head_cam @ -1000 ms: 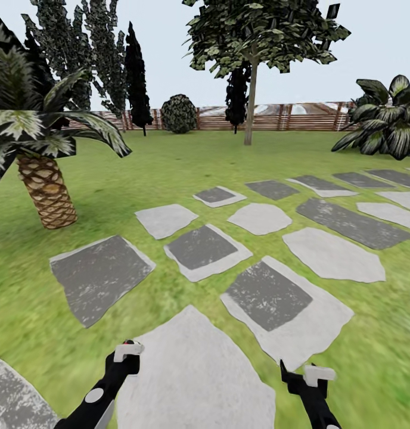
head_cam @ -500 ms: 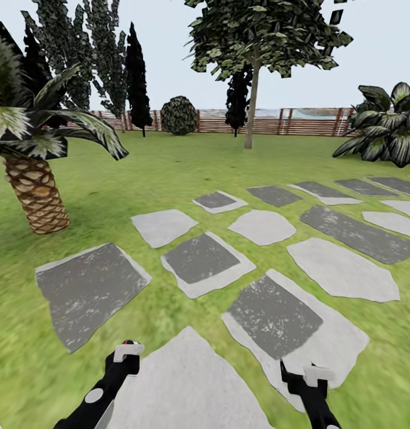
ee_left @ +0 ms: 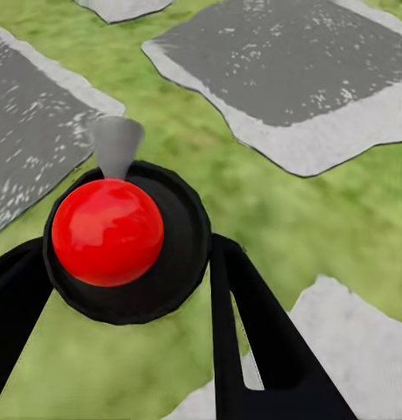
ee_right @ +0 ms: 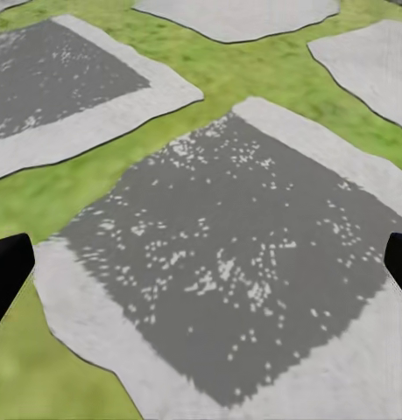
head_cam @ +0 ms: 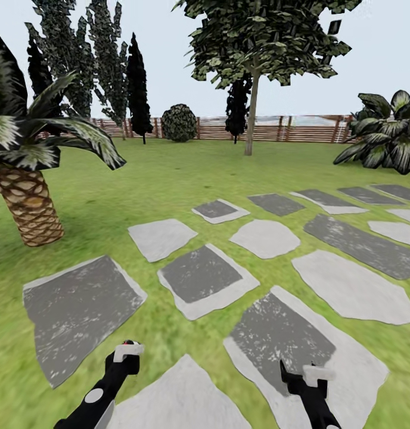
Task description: In the garden, pick up the pesticide atomizer on the floor and spray pesticide onto both trees until each tree trunk is fully covered.
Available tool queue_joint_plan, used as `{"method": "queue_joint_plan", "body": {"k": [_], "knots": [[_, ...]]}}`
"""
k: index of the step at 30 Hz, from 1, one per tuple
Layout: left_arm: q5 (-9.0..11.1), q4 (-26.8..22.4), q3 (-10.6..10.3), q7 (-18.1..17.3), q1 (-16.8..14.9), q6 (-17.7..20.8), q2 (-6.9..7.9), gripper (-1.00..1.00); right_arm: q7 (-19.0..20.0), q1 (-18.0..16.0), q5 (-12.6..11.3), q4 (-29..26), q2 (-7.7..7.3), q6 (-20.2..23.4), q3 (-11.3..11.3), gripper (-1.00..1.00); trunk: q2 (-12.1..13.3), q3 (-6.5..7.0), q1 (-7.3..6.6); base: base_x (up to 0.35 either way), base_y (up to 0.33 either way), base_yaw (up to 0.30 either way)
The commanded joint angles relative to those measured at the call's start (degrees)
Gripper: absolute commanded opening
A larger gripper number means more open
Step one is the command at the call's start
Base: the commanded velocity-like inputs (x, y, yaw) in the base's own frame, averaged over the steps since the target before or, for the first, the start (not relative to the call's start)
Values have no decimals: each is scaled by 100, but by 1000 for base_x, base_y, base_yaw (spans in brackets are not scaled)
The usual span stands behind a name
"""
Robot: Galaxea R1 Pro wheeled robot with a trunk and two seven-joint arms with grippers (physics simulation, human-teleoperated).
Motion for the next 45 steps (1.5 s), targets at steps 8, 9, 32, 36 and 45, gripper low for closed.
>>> {"method": "queue_joint_plan", "body": {"k": [8,9,32,36,45], "knots": [[0,6,0,1,0,0,0,-100,0,0,0,0,1,0,0,100,0,69,0,336,0,0],[0,7,0,1,1,0,0,-100,0,0,0,0,-1,0,0,100,0,77,0,336,0,0],[-7,-2,-9,1,2,-6,-6,-100,3,0,-9,42,5,0,-8,100,0,42,0,336,0,-17],[-9,-3,-9,1,3,-8,-4,-100,0,0,-9,44,5,0,-9,100,0,6,0,336,0,-71],[-8,-1,-9,1,4,-8,-8,-100,12,0,-2,145,14,0,0,100,0,-76,0,336,0,-47]]}}
